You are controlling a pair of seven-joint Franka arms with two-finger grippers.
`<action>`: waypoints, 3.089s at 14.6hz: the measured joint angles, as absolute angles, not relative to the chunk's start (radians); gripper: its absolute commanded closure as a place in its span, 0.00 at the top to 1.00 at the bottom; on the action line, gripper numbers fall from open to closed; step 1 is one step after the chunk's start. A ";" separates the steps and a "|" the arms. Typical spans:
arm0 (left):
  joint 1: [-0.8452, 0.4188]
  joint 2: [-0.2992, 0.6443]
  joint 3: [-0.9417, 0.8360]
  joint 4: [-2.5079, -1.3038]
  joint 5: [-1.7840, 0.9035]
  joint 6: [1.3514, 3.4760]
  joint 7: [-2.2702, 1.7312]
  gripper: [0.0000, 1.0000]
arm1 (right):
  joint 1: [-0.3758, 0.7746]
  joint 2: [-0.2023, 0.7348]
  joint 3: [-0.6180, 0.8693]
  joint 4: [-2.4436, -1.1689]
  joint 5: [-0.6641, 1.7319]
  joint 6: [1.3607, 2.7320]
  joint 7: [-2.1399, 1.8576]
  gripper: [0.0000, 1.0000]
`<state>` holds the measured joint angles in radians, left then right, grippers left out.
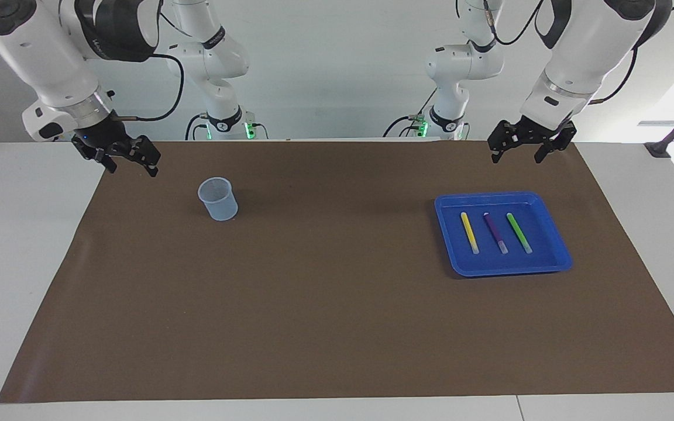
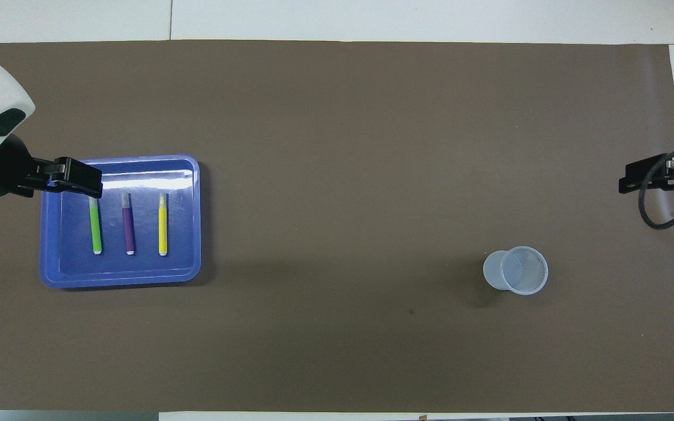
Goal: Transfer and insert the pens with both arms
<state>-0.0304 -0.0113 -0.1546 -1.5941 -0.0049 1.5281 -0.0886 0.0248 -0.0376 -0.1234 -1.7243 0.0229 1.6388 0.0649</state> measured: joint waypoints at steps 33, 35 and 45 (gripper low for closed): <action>0.210 0.057 -0.144 -2.118 -0.004 2.119 0.152 1.00 | 0.025 -0.038 -0.123 -1.724 0.023 1.639 0.065 1.00; 0.222 0.080 -0.144 -2.160 -0.004 2.196 0.182 0.95 | 0.025 -0.038 -0.123 -1.724 0.023 1.639 0.065 1.00; 0.254 0.139 -0.145 -2.238 -0.004 2.336 0.205 0.71 | 0.025 -0.038 -0.123 -1.724 0.023 1.639 0.065 1.00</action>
<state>0.2535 0.1392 -0.1448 -2.2384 -0.0043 2.3356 0.2055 0.0248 -0.0376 -0.1234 -1.7243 0.0229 1.6388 0.0649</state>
